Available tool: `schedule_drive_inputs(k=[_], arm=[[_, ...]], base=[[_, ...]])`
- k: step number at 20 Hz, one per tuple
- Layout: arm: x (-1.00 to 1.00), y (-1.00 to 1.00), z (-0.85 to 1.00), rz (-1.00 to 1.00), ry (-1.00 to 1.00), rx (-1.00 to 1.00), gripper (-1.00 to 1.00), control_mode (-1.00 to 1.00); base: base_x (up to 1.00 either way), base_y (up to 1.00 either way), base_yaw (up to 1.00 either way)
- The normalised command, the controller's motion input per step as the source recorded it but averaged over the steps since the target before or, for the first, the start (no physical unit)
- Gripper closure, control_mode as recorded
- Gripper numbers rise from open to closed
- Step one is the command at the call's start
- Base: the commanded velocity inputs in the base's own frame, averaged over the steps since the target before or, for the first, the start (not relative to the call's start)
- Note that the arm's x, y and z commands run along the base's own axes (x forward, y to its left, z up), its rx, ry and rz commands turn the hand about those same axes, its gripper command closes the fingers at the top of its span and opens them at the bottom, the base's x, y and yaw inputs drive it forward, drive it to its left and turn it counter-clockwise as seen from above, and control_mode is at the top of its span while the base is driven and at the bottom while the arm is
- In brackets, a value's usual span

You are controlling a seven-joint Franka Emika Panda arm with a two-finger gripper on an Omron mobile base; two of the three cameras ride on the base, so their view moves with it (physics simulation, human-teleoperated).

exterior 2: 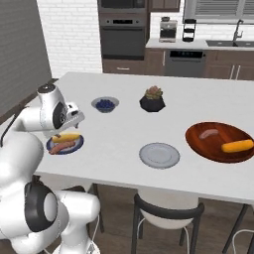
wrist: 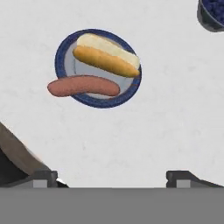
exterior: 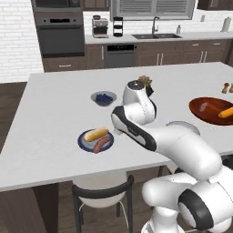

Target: Place one bun and one sausage from the bowl on each plate.

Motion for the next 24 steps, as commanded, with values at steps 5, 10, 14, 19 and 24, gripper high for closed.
schedule_drive_inputs(k=[5,10,14,19,24], arm=[[0.00,-0.20,0.02,-0.13,0.06,0.03,-1.00,1.00],[0.00,0.00,0.00,0.00,0.00,0.00,-1.00,1.00],[0.00,0.00,0.00,0.00,0.00,0.00,-1.00,1.00],[0.00,0.00,0.00,0.00,0.00,0.00,-1.00,1.00],[0.00,0.00,0.00,0.00,0.00,0.00,-1.00,1.00]], base=[[0.00,-0.80,-0.41],[0.00,-1.00,-0.45],[0.00,-1.00,-0.38],[0.35,-1.00,-0.06],[0.11,-1.00,0.17]])
